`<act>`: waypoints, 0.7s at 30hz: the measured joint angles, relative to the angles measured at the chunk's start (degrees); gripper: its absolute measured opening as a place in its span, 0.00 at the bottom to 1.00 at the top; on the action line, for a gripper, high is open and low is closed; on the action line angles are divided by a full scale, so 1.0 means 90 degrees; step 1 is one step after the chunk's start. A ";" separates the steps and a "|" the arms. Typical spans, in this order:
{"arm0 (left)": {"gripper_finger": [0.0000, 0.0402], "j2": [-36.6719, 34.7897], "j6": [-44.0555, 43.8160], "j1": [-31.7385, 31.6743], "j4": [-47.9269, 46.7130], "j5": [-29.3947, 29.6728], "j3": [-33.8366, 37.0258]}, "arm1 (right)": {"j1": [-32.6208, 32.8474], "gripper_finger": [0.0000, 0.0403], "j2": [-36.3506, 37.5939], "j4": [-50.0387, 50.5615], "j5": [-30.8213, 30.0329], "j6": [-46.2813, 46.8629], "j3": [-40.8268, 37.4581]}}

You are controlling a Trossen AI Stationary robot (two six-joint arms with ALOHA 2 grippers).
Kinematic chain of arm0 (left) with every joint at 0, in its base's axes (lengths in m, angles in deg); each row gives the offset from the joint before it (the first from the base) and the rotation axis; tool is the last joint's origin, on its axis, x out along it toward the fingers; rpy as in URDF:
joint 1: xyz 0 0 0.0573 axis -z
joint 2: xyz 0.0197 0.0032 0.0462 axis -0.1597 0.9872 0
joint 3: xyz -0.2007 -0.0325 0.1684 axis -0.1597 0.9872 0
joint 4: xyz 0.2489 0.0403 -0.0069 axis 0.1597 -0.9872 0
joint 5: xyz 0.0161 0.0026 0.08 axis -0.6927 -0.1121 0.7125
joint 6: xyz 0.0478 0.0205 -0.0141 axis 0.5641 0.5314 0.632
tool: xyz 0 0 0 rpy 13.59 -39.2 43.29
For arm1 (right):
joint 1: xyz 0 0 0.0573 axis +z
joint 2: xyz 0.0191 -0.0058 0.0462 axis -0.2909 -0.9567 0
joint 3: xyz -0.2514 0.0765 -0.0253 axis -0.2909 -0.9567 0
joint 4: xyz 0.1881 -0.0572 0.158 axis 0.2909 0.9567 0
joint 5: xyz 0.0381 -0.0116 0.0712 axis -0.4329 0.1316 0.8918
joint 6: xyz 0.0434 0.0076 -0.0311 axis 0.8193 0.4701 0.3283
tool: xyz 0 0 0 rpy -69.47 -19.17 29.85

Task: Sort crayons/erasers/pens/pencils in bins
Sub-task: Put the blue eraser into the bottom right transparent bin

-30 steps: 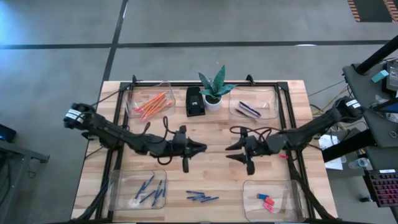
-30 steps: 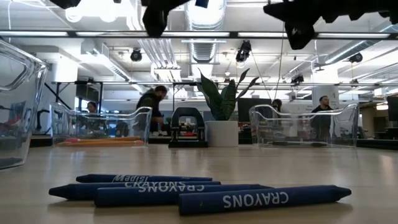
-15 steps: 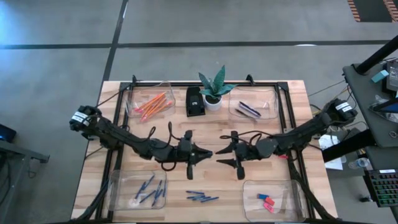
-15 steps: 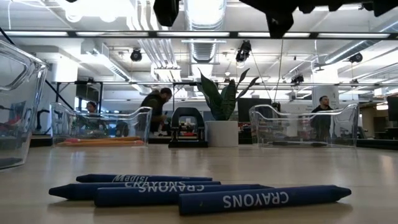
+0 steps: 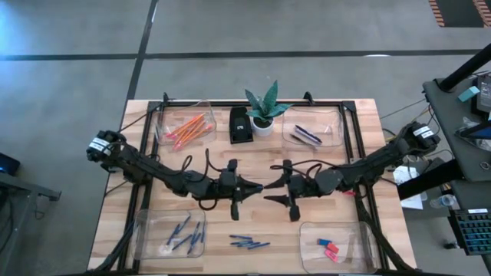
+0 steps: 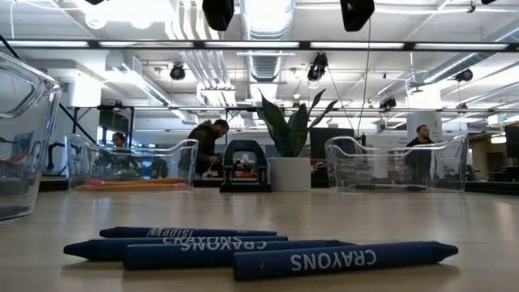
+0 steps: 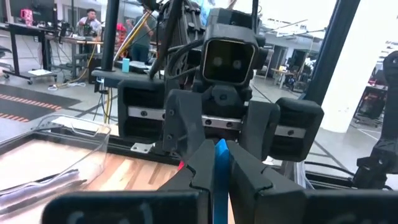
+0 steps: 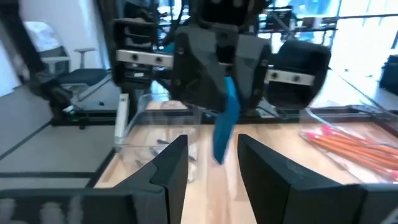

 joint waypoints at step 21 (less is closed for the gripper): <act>0.02 0.0022 0.0613 0.0011 0.0006 0.0001 -0.0257 | -0.0070 0.33 0.0000 -0.0262 -0.0361 0.0187 0.0019</act>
